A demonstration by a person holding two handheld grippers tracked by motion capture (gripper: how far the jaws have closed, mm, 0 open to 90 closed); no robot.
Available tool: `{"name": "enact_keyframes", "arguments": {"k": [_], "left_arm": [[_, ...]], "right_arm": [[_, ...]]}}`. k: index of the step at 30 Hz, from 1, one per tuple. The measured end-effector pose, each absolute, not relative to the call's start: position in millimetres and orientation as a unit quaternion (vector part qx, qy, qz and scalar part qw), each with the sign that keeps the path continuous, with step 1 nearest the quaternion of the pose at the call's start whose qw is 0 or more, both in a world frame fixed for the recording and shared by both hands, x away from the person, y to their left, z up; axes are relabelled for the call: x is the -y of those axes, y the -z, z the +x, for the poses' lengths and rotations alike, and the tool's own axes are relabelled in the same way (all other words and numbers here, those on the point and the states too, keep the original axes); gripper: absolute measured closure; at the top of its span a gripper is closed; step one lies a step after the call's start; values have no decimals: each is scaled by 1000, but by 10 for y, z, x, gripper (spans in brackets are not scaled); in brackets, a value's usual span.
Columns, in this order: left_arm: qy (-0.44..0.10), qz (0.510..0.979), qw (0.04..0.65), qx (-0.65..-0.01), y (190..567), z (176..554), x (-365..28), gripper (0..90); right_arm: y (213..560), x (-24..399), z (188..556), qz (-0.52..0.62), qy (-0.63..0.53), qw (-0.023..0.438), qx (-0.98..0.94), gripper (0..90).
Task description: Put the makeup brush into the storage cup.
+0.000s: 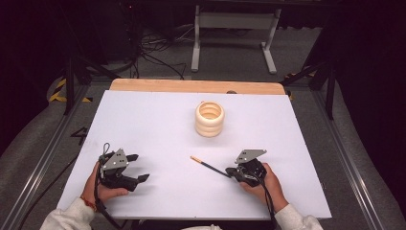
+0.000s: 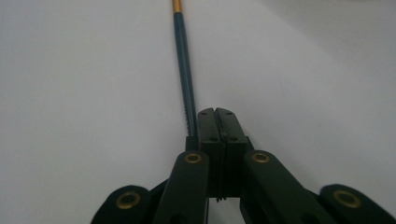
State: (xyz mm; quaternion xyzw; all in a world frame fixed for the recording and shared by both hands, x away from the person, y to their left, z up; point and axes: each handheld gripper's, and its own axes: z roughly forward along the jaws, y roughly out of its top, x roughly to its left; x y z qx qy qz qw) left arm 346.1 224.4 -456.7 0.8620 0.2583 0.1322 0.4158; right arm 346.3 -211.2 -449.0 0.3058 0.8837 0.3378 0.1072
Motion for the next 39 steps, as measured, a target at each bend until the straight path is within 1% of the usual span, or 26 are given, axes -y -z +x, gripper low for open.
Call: {"name": "enact_keyframes", "arguments": {"k": [5,27,33,39], "left_arm": [[-132,864,415,-255,4571,3463,-2220,193],[-124,865,415,-253,4577,3476,-2184,196],[-122,866,414,-255,4578,3479,-2191,196],[-123,865,413,-256,4578,3483,-2197,197]], "right_arm": [[4486,2106,3435,302,-342,102,-884,900],[4469,2046,3407,293,-342,89,-888,899],[4413,2054,3467,301,-352,91,-881,888],[4355,1961,3559,299,-355,86,-882,850]]}}
